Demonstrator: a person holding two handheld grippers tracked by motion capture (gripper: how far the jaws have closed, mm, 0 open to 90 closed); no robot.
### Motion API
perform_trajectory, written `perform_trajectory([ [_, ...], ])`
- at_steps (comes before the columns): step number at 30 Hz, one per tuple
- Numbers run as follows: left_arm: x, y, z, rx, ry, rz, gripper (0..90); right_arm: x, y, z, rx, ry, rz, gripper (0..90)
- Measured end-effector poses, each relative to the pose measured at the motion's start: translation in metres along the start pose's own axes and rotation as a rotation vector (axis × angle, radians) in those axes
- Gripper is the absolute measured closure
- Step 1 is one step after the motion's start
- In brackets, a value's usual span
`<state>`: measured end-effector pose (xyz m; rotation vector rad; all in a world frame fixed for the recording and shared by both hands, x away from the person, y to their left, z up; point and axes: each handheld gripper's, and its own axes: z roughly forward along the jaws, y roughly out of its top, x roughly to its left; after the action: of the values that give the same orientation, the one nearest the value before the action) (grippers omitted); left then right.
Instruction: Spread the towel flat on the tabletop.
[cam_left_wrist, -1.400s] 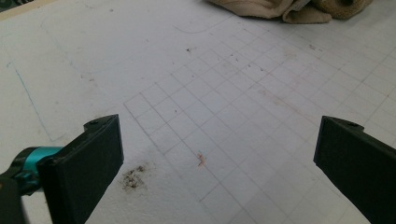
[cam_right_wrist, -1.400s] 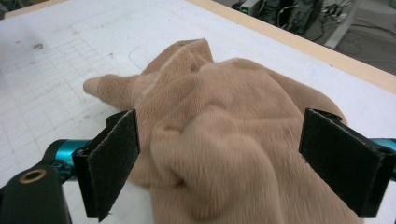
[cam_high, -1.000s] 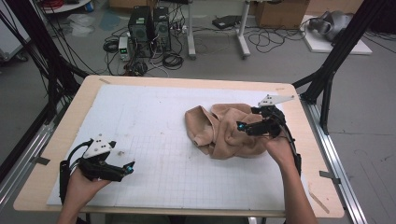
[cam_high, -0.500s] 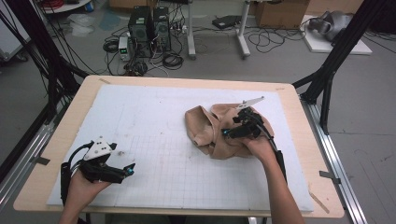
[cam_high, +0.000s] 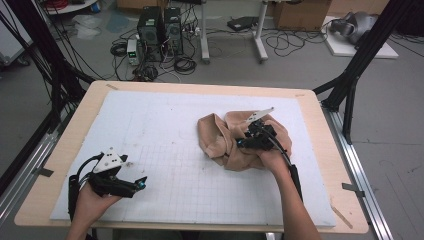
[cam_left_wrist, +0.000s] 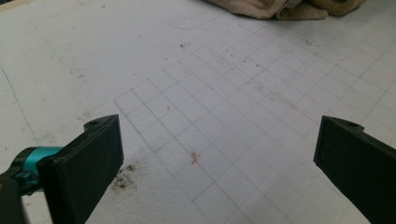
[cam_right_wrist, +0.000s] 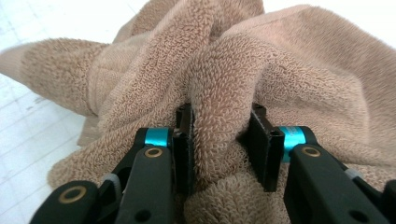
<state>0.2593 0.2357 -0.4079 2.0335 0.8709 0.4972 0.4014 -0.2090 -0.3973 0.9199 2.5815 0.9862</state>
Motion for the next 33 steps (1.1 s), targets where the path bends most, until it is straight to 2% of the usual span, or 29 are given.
perform_trajectory([
  [7,0.000,0.002,-0.002,-0.003,0.006,0.004,1.9,0.013,0.006,-0.009,-0.054,0.045,-0.035,67.1],
  [9,-0.001,0.003,-0.002,-0.002,0.006,0.008,2.0,0.022,0.009,-0.013,-0.076,0.066,-0.053,67.1],
  [10,-0.001,0.004,-0.002,-0.003,0.005,0.010,2.0,0.032,0.013,-0.016,-0.096,0.089,-0.073,67.1],
  [12,-0.001,0.005,-0.003,-0.004,0.007,0.011,1.9,0.043,0.017,-0.019,-0.112,0.109,-0.093,67.2],
  [13,-0.001,0.005,-0.003,-0.004,0.007,0.011,2.0,0.043,0.017,-0.019,-0.112,0.109,-0.093,67.2],
  [15,-0.001,0.005,-0.003,-0.006,0.006,0.010,2.0,0.062,0.025,-0.022,-0.126,0.131,-0.121,67.1],
  [19,-0.002,0.006,-0.005,-0.012,0.005,0.013,2.0,0.087,0.033,-0.022,-0.156,0.191,-0.156,67.1],
  [22,-0.003,0.007,-0.005,-0.014,0.004,0.015,2.0,0.110,0.039,-0.018,-0.148,0.228,-0.198,66.9],
  [26,-0.003,0.009,-0.008,-0.018,0.004,0.020,2.0,0.141,0.043,-0.006,-0.135,0.288,-0.228,66.1],
  [30,-0.002,0.009,-0.012,-0.029,0.007,0.018,2.0,0.169,0.041,0.009,-0.111,0.328,-0.237,64.6],
  [33,-0.002,0.009,-0.013,-0.031,0.003,0.017,2.0,0.179,0.039,0.016,-0.114,0.347,-0.235,62.2],
])
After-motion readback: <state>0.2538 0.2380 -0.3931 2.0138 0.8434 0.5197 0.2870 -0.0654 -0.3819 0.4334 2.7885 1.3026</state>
